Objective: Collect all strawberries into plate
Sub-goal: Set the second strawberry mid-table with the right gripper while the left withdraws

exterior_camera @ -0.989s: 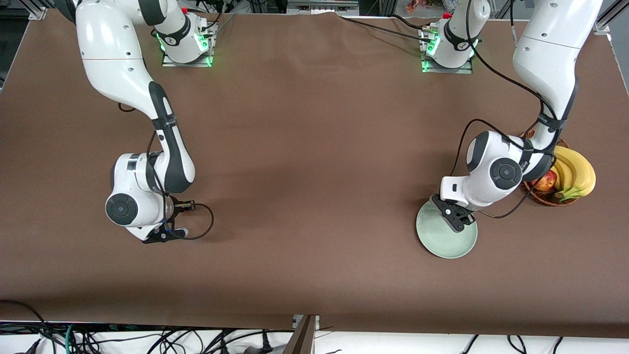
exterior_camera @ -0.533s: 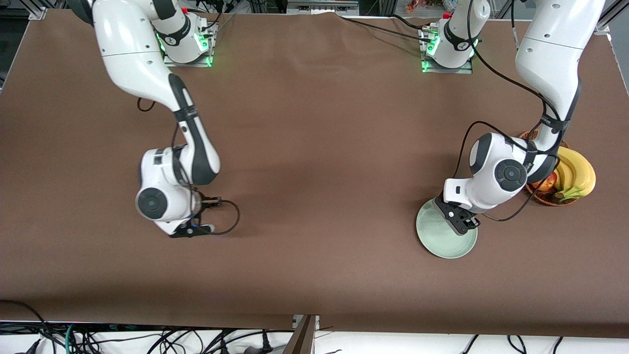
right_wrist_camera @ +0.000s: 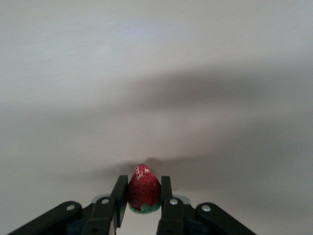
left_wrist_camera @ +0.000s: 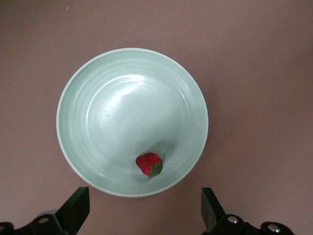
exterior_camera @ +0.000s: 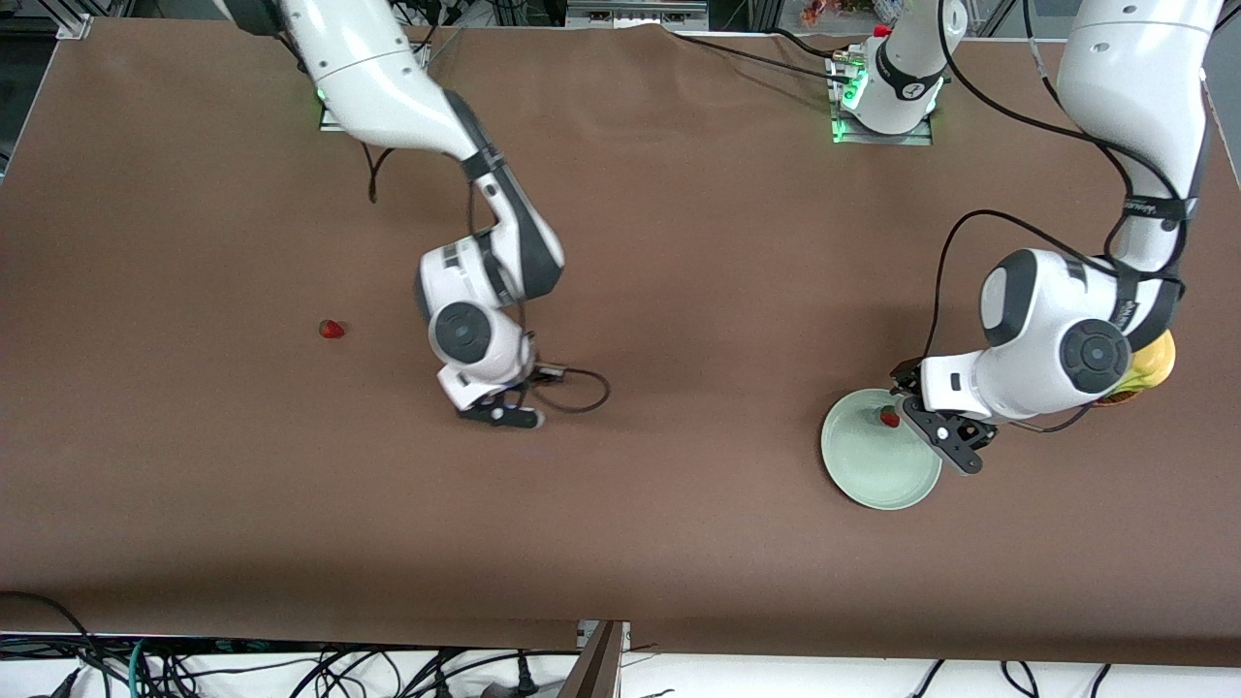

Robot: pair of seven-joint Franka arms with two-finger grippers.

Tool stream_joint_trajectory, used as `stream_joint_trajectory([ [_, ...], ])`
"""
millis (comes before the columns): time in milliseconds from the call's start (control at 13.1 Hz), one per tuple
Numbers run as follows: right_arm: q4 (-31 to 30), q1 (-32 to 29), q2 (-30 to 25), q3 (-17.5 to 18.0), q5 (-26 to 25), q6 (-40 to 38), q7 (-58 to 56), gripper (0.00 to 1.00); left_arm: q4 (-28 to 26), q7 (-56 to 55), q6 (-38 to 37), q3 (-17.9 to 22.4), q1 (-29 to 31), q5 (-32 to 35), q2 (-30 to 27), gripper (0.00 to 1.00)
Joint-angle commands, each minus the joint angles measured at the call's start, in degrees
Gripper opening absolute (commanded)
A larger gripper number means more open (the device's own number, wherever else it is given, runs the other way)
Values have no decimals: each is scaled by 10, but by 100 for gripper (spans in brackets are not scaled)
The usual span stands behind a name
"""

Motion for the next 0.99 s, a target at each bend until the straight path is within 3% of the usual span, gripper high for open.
stream_joint_trajectory([
  [0, 19, 47, 23, 3, 11, 75, 102, 24, 45, -58, -72, -4, 6, -12, 2, 100],
  [228, 54, 61, 63, 59, 10, 181, 217, 24, 54, -137, -110, -4, 9, -57, -6, 100],
  [533, 79, 94, 97, 66, 9, 251, 252, 28, 51, -242, -132, -20, 8, -62, -17, 100],
  [609, 81, 95, 99, 66, 9, 252, 252, 44, 51, -265, -142, -24, 6, -62, -19, 100],
  [761, 80, 98, 92, 61, -1, 246, 241, 100, 43, -297, -143, -27, 5, -62, -22, 100],
  [913, 80, 88, 74, 59, -18, 244, 235, 100, 31, -317, -143, -29, 1, -62, -23, 100],
])
